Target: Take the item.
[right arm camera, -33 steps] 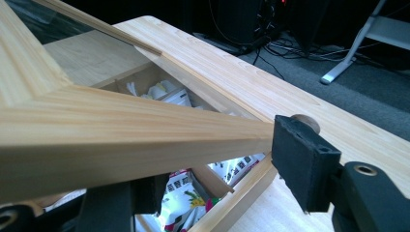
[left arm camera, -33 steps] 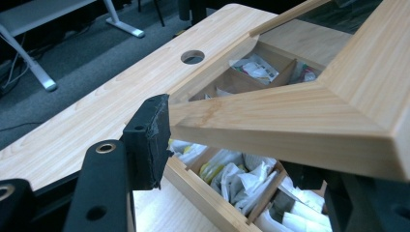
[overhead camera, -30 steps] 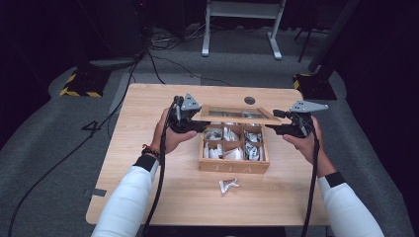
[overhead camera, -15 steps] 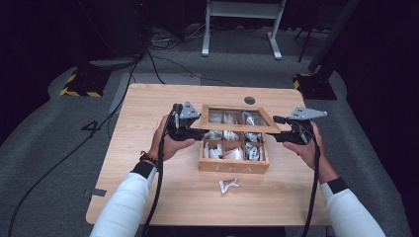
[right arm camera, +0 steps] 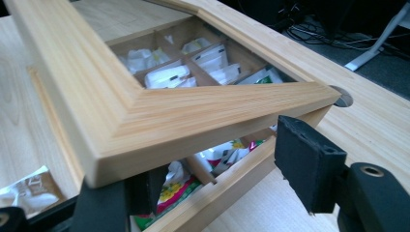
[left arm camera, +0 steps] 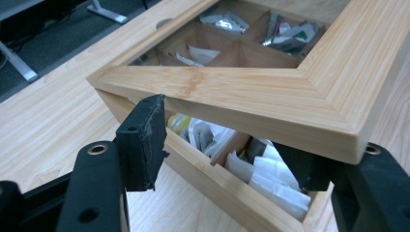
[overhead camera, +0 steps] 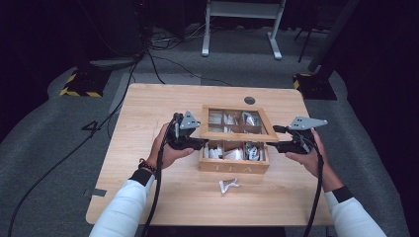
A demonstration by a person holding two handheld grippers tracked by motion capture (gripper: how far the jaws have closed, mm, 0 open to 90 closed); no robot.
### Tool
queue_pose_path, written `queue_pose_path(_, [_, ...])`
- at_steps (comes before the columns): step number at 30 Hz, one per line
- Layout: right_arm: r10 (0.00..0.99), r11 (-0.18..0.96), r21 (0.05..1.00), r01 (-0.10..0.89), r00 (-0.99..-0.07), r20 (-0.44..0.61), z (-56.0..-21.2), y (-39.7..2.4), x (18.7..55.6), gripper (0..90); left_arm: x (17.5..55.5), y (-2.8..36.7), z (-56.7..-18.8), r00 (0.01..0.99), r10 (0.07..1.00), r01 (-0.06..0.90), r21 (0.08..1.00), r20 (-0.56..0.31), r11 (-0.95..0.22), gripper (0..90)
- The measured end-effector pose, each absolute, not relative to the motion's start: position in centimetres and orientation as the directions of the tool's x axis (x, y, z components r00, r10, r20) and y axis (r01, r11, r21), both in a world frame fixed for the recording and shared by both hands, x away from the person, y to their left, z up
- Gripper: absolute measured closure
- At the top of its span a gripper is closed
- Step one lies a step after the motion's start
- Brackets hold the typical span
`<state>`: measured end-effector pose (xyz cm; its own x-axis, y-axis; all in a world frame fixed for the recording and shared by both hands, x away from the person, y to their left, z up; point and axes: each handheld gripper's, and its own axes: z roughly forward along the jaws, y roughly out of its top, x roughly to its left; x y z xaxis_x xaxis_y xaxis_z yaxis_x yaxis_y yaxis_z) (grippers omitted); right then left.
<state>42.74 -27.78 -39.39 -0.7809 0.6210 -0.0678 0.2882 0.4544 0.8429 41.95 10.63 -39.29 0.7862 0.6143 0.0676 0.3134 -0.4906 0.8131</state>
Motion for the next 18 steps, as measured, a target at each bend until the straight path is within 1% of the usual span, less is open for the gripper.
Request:
queue_pose_path(5, [0.622,0.456,0.839,0.296,-0.781,-0.062,-39.8,-27.9,42.3,38.0,41.7,10.6,-39.7,0.795,0.604,0.322,0.802,0.06,-0.503,36.8])
queue_pose_path(9, [0.627,0.458,0.831,0.317,-0.778,-0.049,-40.3,-27.9,42.1,36.0,41.6,10.6,-40.1,0.799,0.599,0.332,0.792,0.052,-0.512,35.8])
queue_pose_path(11, [0.613,0.463,0.825,0.325,-0.789,-0.032,-40.5,-28.0,42.1,35.9,41.6,10.6,-40.3,0.802,0.595,0.335,0.788,0.049,-0.517,35.6])
queue_pose_path(16, [0.59,0.486,0.808,0.333,-0.807,-0.023,-40.9,-28.2,41.9,30.5,41.5,10.5,-40.9,0.809,0.586,0.343,0.773,0.047,-0.534,35.2])
queue_pose_path(18, [0.581,0.492,0.804,0.334,-0.813,-0.017,-41.1,-28.2,41.7,29.1,41.4,10.5,-41.2,0.813,0.581,0.344,0.771,0.041,-0.536,36.5])
